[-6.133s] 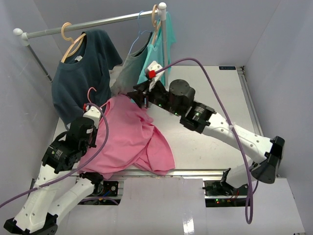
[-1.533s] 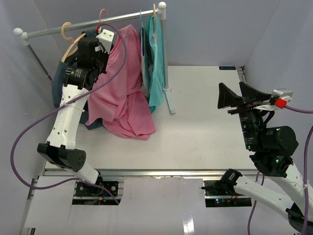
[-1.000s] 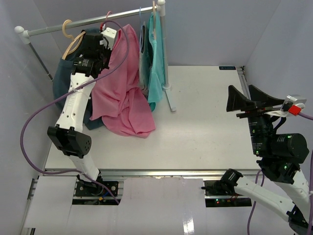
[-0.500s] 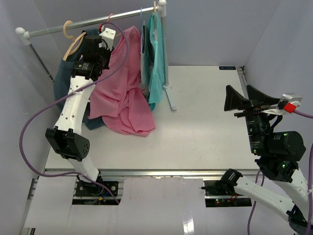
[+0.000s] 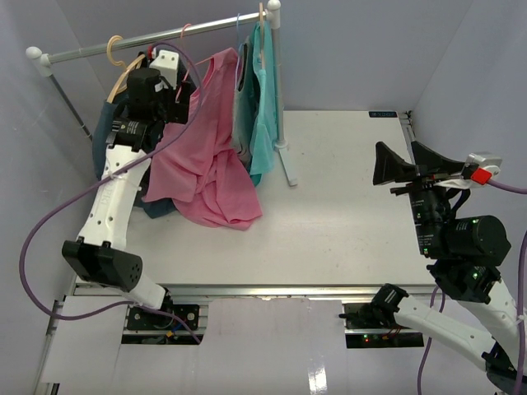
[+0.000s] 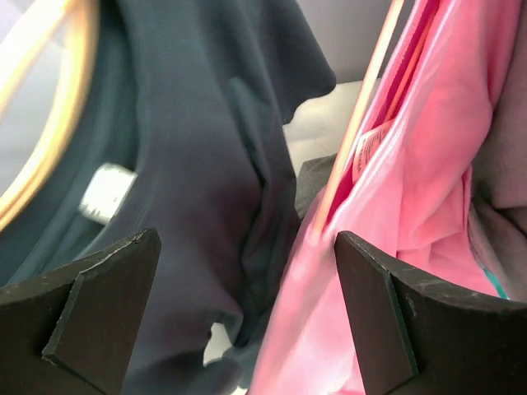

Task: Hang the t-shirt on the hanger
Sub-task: Place the hanger at the clothesline, then reset both arms

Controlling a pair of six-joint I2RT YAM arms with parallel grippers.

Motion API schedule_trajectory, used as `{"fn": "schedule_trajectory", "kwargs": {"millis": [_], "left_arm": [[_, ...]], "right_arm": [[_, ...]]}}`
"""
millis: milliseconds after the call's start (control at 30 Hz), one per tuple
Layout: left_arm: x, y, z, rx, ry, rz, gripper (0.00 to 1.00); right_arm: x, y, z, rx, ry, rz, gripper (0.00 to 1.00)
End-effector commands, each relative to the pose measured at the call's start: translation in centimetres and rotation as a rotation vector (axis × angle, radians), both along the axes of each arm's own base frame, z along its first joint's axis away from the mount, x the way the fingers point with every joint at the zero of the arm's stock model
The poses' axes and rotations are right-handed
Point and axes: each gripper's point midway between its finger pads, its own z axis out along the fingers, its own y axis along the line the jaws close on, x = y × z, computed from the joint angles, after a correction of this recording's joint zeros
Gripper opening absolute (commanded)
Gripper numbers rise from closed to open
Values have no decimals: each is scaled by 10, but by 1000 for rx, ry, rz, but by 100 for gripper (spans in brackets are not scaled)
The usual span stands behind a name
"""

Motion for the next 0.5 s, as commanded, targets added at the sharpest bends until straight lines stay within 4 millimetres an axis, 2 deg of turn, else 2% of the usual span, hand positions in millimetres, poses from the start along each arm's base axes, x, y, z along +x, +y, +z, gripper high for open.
{"fn": "schedule_trajectory", "kwargs": {"millis": [0, 33, 67, 167, 200, 267, 400, 433, 467], "left_arm": [[-60, 18, 71, -64, -203, 41, 98], [-72, 18, 74, -71, -217, 33, 98], [-72, 16, 68, -70, -198, 19, 98], [-109, -13, 75, -174, -235, -161, 98], [-116, -40, 59, -216, -195, -307, 98], [-133, -69, 46, -283, -192, -471, 98], [-163, -94, 17, -403, -174, -608, 98], [-164, -101, -3, -426, -153, -639, 98], [-170, -105, -11, -467, -153, -652, 98]], "right_arm": [[8, 23, 5, -33, 38, 62, 87], [12, 32, 2, -59, 57, 78, 87], [13, 35, -7, -86, 86, 87, 88], [21, 64, -25, -162, 184, 164, 94], [18, 75, -34, -176, 211, 220, 93], [13, 89, -58, -220, 278, 292, 90], [7, 91, -105, -247, 361, 327, 90], [2, 86, -110, -219, 363, 329, 90], [1, 86, -125, -219, 379, 332, 90]]}}
